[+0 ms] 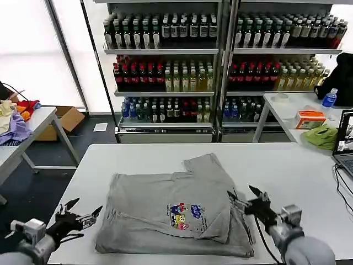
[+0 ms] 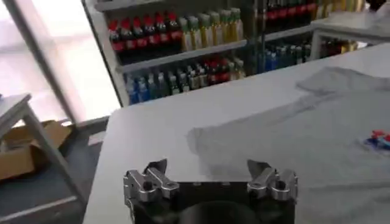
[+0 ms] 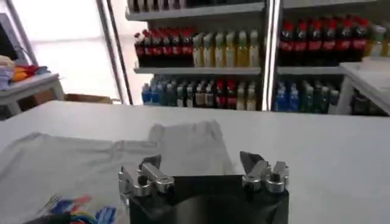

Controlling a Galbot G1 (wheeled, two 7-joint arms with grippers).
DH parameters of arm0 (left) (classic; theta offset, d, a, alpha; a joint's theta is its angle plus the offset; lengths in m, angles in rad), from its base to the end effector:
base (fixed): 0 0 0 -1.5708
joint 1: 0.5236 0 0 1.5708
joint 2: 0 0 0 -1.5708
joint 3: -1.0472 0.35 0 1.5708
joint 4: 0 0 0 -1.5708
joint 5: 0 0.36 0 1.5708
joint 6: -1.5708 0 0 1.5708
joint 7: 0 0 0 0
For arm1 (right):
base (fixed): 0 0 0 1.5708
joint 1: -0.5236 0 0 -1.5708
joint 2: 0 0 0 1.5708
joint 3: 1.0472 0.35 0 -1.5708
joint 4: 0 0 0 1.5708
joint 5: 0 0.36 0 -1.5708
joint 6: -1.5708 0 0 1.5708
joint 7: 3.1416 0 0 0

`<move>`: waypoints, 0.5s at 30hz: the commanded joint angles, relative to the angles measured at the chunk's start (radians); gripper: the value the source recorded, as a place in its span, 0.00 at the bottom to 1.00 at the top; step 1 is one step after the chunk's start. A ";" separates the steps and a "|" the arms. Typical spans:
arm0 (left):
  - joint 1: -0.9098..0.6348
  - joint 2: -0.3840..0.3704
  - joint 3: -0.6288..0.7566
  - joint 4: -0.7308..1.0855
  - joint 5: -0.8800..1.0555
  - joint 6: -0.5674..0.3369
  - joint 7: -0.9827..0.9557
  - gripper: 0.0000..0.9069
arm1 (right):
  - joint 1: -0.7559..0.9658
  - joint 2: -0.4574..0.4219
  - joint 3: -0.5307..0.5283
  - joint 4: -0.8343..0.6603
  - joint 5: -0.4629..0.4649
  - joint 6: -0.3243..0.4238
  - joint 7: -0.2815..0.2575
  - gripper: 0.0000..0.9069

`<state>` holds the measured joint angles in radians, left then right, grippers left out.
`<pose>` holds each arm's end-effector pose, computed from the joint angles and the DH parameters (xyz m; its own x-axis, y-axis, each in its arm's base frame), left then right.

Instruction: Fold and organize the clothes.

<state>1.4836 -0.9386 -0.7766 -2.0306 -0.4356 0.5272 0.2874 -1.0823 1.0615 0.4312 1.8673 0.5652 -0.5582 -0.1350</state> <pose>0.2384 0.1776 -0.2279 -0.8521 0.2303 0.4700 0.3151 0.9428 0.1092 0.3346 -0.0916 -0.2411 -0.8599 -0.3633 0.3586 -0.3510 0.9309 0.1016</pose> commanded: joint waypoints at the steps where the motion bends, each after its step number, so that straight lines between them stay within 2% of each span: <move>1: -0.349 0.108 0.222 0.292 -0.050 -0.049 0.042 1.00 | 0.407 0.019 -0.177 -0.385 -0.004 0.001 -0.093 1.00; 6: -0.512 0.082 0.358 0.464 -0.054 -0.042 0.042 1.00 | 0.501 0.071 -0.234 -0.507 -0.046 0.010 -0.100 1.00; 15: -0.655 0.039 0.480 0.636 -0.057 -0.042 0.042 1.00 | 0.551 0.143 -0.248 -0.637 -0.082 0.017 -0.067 1.00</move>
<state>1.0239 -0.9093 -0.4364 -1.5940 -0.4813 0.4992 0.3185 -0.6559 1.1733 0.2403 1.3832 0.5023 -0.5444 -0.1836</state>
